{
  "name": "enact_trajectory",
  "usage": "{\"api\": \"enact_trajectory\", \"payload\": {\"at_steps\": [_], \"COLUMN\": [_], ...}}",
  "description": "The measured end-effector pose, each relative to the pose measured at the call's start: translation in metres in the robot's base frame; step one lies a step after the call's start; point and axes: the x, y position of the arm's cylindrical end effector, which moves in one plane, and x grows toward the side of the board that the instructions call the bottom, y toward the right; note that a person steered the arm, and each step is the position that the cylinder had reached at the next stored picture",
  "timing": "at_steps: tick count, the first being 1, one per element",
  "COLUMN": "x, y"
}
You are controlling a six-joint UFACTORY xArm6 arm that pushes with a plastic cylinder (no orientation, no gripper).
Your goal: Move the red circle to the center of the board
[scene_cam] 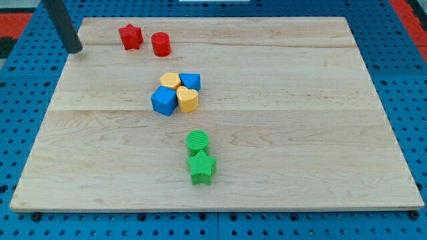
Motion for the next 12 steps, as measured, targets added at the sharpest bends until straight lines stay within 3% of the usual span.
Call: {"api": "enact_trajectory", "payload": {"at_steps": [1, 3, 6, 10, 11, 12], "x": [-0.047, -0.041, -0.02, 0.007, 0.02, 0.02], "y": [0.004, 0.104, 0.193, 0.126, 0.155, 0.224]}}
